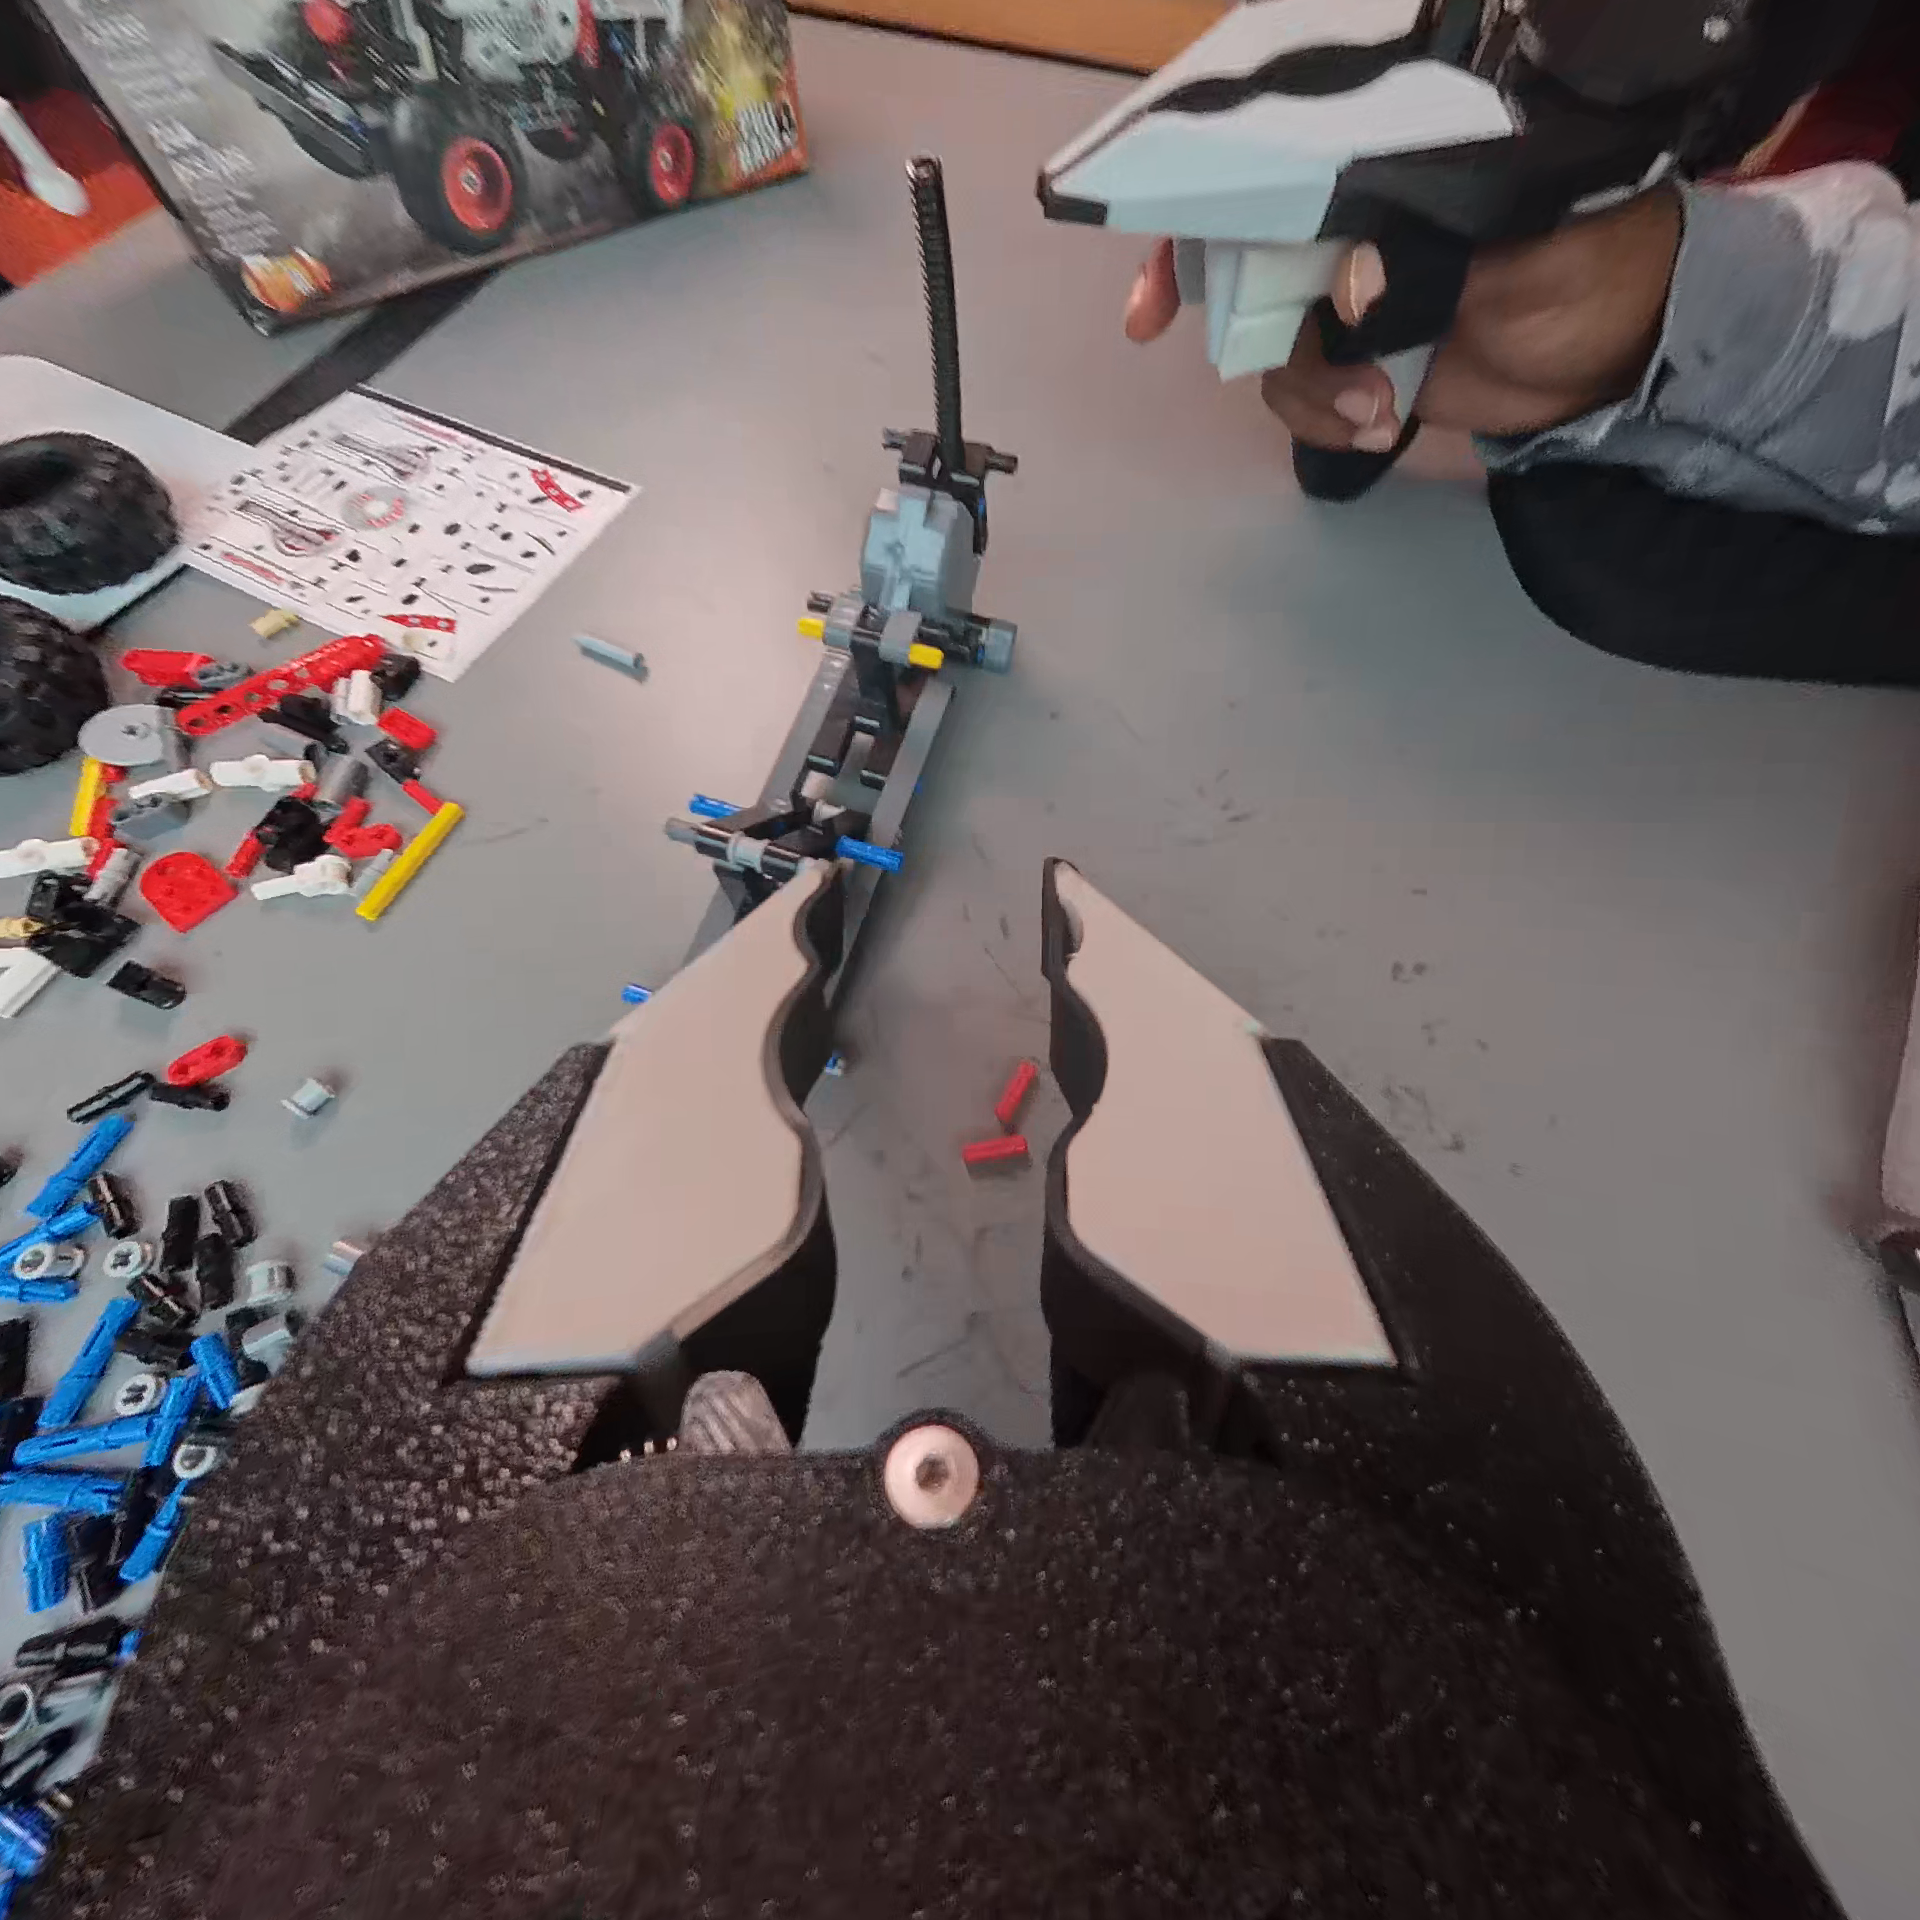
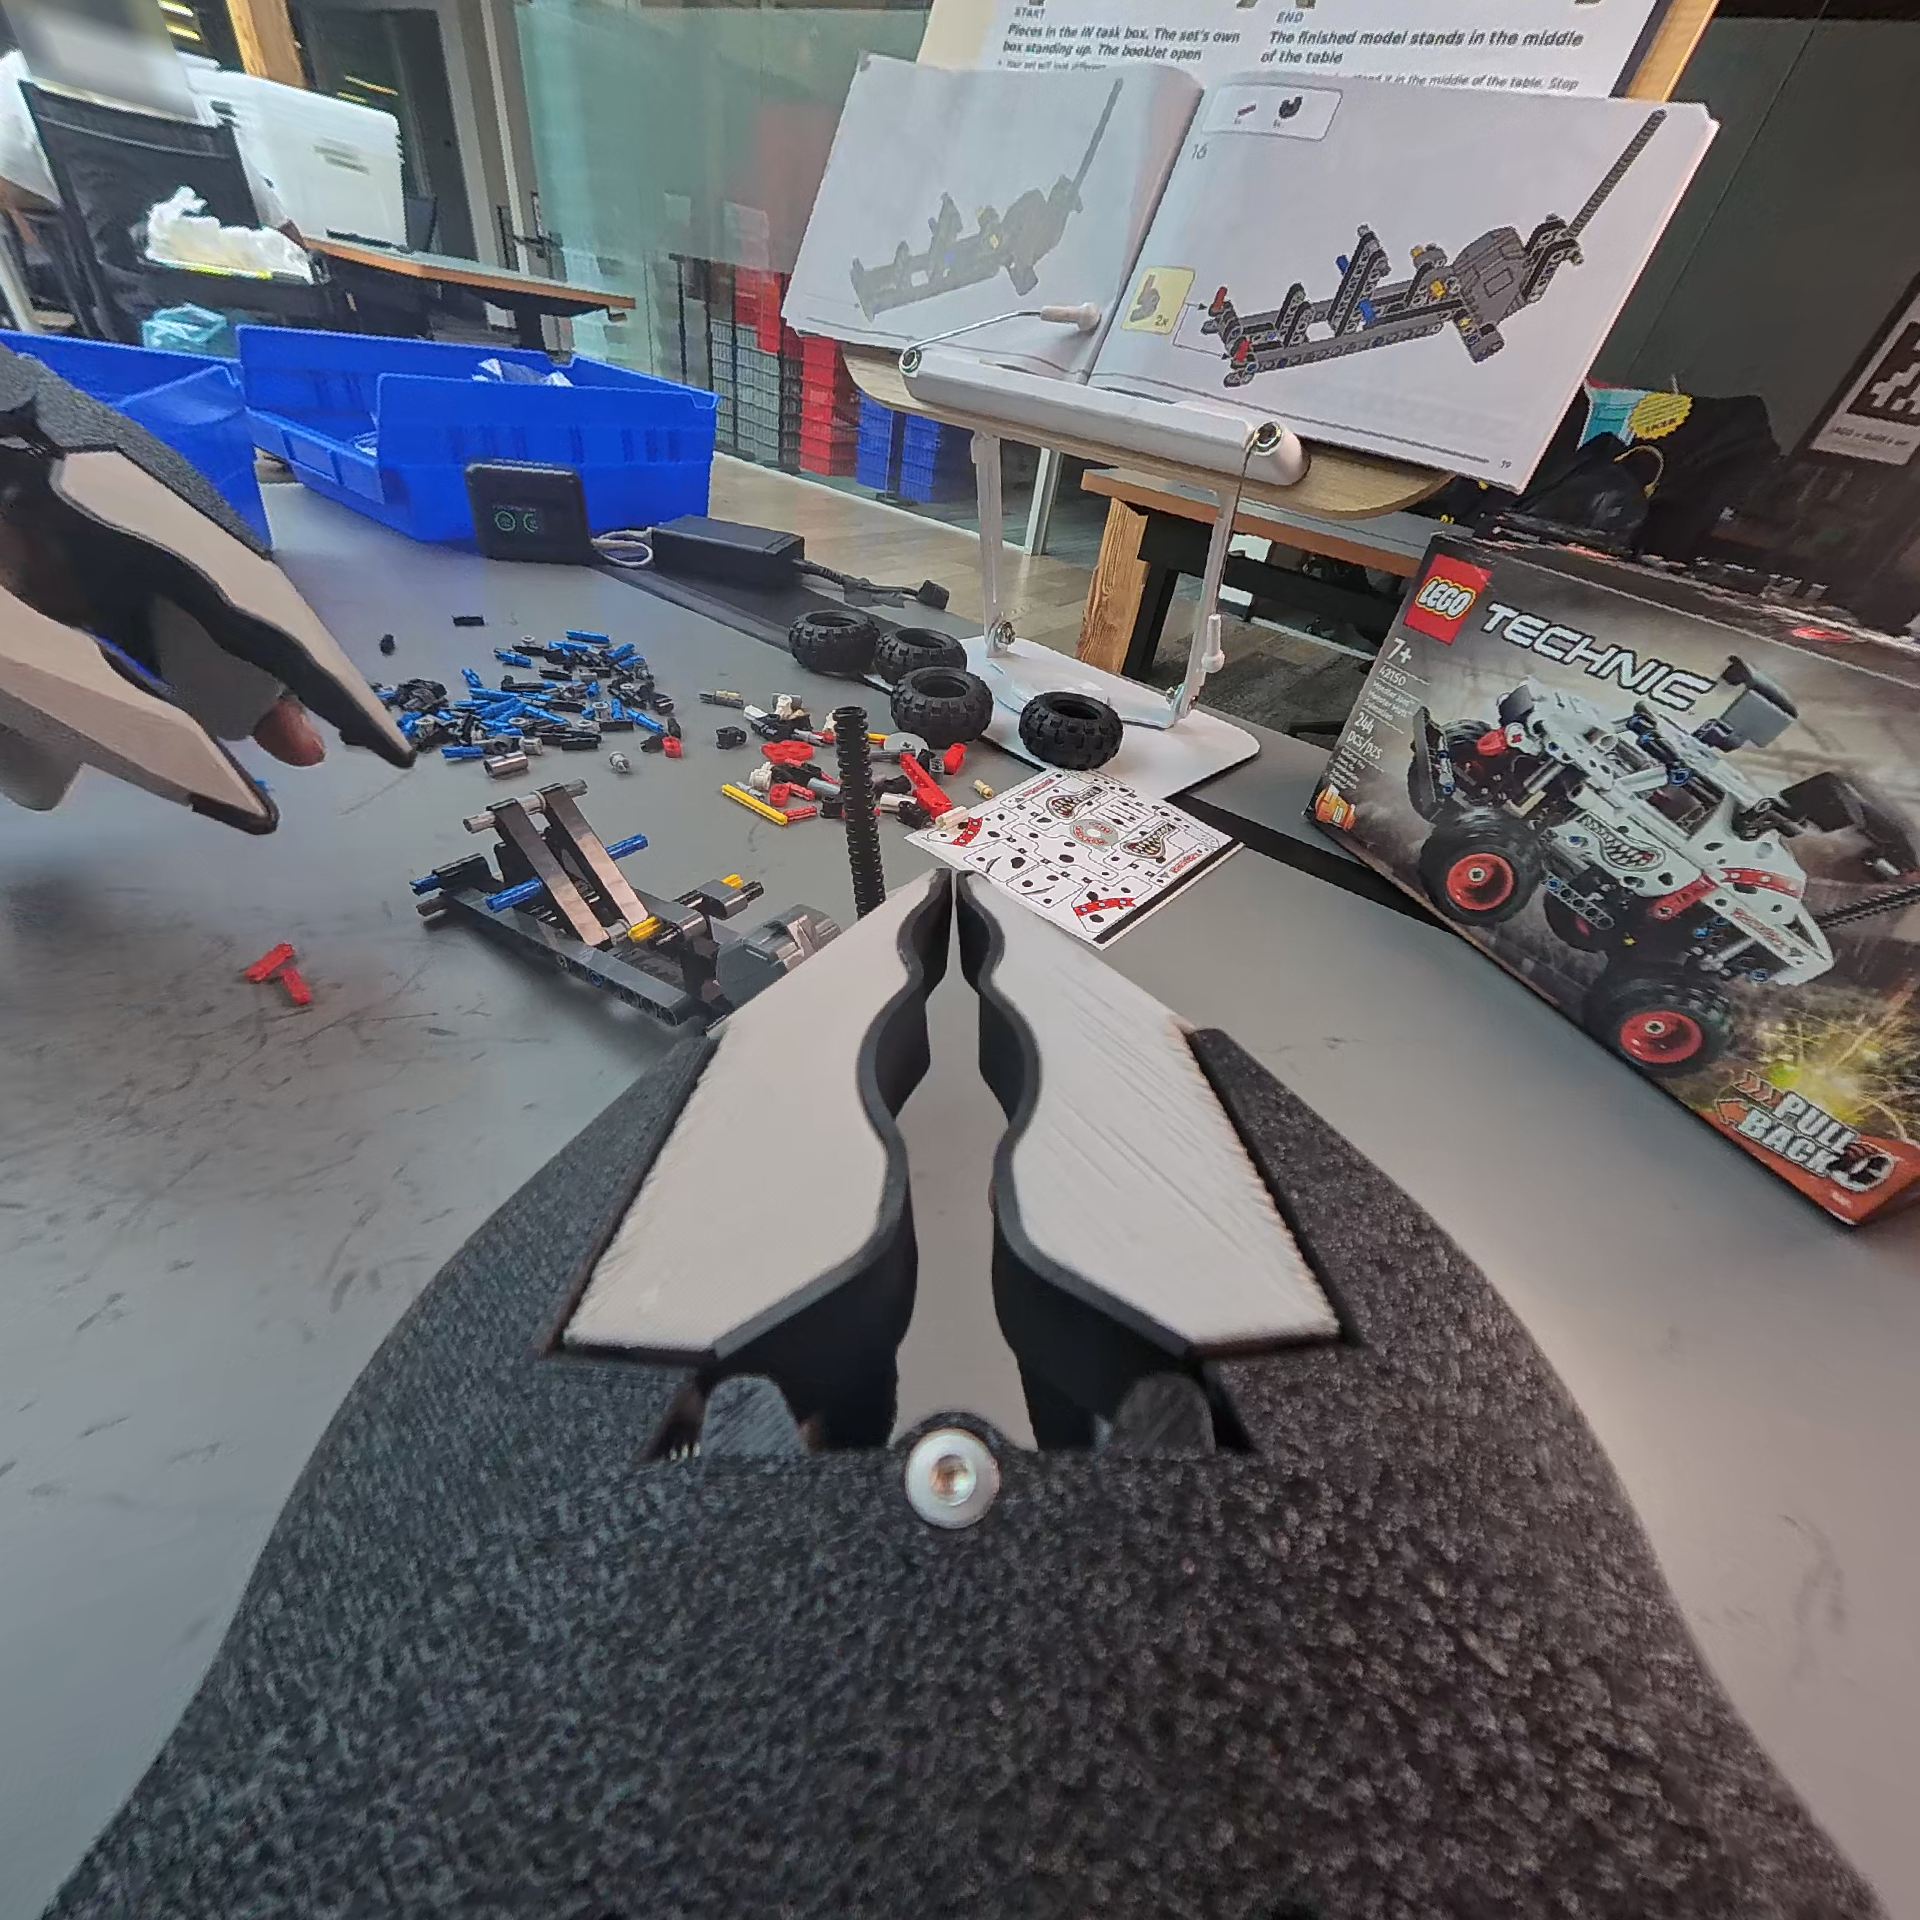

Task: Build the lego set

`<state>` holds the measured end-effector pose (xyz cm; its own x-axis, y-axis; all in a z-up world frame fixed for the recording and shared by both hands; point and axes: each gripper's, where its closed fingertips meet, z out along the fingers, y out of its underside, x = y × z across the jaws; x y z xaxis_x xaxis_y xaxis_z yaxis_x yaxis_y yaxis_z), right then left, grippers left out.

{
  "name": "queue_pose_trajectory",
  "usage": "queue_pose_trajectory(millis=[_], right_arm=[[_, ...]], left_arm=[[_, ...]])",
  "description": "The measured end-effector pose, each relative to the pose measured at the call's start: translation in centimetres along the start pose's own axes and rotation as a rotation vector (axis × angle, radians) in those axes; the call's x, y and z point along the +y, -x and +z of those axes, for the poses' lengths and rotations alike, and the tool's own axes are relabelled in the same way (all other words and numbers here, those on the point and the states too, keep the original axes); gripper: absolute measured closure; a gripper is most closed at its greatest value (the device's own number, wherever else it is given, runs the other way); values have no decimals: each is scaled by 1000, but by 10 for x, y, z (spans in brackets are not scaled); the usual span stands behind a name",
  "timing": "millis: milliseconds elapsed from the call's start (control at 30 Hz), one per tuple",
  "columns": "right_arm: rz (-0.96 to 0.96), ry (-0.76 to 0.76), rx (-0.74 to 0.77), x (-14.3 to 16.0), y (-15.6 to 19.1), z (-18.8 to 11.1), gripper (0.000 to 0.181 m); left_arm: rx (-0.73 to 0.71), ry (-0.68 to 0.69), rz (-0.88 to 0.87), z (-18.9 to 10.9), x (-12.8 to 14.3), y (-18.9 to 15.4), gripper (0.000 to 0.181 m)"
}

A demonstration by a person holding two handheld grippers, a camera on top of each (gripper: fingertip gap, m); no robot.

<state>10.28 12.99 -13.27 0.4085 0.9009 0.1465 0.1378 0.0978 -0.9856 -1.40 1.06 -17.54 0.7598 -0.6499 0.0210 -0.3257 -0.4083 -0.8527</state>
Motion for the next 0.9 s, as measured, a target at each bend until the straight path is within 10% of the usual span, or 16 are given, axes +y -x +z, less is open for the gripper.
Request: queue_pose_trajectory(millis=[600,900], right_arm=[[-42,-25,31,-3,-2,3,156],[-31,-31,25,-3,2,5,163]], left_arm=[[-465,-435,-201,-95,-21,35,127],[-981,-723,-109,-291,-40,59,143]])
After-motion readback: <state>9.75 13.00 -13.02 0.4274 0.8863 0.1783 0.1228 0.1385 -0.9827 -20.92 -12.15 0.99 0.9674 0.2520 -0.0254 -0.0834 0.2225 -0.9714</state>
